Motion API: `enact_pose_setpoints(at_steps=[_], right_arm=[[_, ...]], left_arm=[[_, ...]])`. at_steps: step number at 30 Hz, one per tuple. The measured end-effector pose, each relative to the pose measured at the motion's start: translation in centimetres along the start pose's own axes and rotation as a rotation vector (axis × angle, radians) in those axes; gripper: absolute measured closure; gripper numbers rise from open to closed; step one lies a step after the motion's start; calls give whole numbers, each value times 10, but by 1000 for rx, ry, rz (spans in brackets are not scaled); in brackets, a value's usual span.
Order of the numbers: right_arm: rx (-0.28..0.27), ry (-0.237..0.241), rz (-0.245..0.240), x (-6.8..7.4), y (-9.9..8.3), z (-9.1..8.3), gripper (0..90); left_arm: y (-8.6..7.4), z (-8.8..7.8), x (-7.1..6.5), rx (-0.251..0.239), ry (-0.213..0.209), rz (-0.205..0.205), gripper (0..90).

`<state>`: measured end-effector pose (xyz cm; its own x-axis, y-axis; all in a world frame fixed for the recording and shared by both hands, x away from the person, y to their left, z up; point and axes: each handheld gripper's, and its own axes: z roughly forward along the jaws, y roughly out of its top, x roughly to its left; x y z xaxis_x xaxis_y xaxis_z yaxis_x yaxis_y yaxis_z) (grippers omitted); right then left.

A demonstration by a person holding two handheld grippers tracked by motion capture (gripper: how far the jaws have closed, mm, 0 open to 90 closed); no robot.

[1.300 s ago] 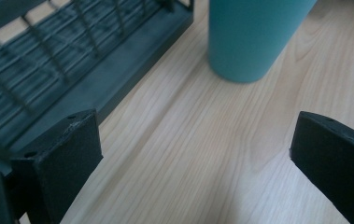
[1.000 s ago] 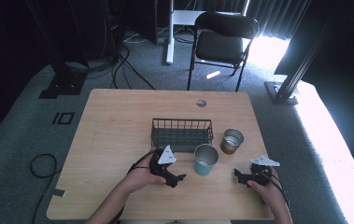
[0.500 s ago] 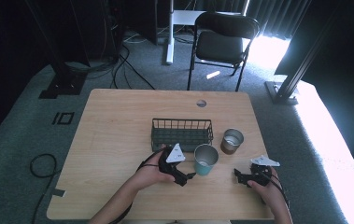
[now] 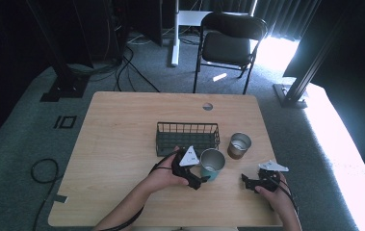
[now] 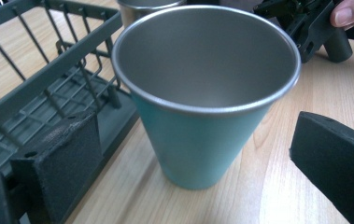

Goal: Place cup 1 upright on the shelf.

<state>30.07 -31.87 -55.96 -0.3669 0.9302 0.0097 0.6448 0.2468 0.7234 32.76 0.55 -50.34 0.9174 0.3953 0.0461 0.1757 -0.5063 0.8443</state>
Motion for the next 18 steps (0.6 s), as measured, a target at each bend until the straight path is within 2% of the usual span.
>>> enact_pose_setpoints(at_steps=[5,9,12,18], right_arm=[[0,0,0,0,0,0,114],[0,0,0,0,0,0,114],[0,0,0,0,0,0,114],[0,0,0,0,0,0,114]], left_arm=[[3,8,-1,-6,-10,2,28],[3,15,-1,-2,0,15,28],[2,18,0,-11,13,10,28],[5,23,-1,-19,-1,21,28]])
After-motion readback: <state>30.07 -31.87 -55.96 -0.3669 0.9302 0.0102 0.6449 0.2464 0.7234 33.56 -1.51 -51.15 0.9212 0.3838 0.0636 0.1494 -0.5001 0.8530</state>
